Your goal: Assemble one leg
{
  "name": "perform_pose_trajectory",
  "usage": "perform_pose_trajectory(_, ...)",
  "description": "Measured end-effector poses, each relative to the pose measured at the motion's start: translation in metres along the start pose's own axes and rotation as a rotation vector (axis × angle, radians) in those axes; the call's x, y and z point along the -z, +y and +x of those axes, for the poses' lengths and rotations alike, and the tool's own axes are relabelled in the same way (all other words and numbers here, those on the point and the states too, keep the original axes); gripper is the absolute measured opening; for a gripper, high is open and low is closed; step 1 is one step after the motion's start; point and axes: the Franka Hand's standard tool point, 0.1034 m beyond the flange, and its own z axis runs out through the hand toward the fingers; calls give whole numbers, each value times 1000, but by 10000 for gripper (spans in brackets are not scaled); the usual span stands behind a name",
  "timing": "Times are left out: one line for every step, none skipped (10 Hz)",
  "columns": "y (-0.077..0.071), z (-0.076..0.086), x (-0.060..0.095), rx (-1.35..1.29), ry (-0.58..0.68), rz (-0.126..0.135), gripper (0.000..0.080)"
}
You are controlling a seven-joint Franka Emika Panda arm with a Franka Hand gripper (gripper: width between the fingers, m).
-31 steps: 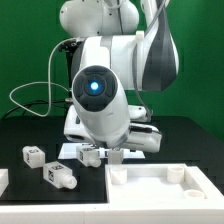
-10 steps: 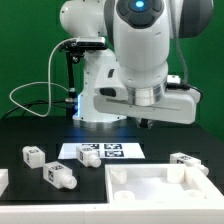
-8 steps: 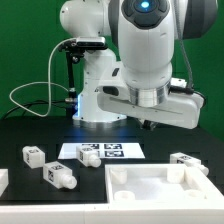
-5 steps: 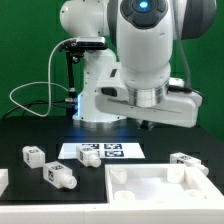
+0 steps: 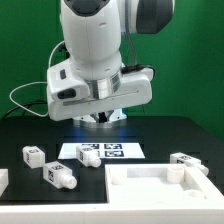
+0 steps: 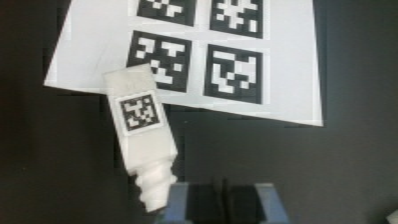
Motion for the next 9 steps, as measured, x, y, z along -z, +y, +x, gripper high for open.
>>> perform_pose_trajectory(0, 0, -1, -1, -1, 0, 0)
perform_pose_trajectory(0, 0, -1, 0, -2, 0, 0)
perform_pose_trajectory(0, 0, -2, 0, -3, 0, 0)
perform_pose_trajectory(0, 0, -2, 0, -4, 0, 0)
perform_pose_trajectory(0, 0, -2, 0, -4, 0, 0)
perform_pose_trajectory(0, 0, -2, -1, -5, 0, 0)
perform_pose_trajectory(0, 0, -3, -1, -5, 0, 0)
perform_pose_trajectory(0, 1, -3, -1, -6, 0, 0)
perform_pose_trajectory(0, 1, -3, -1, -6, 0, 0)
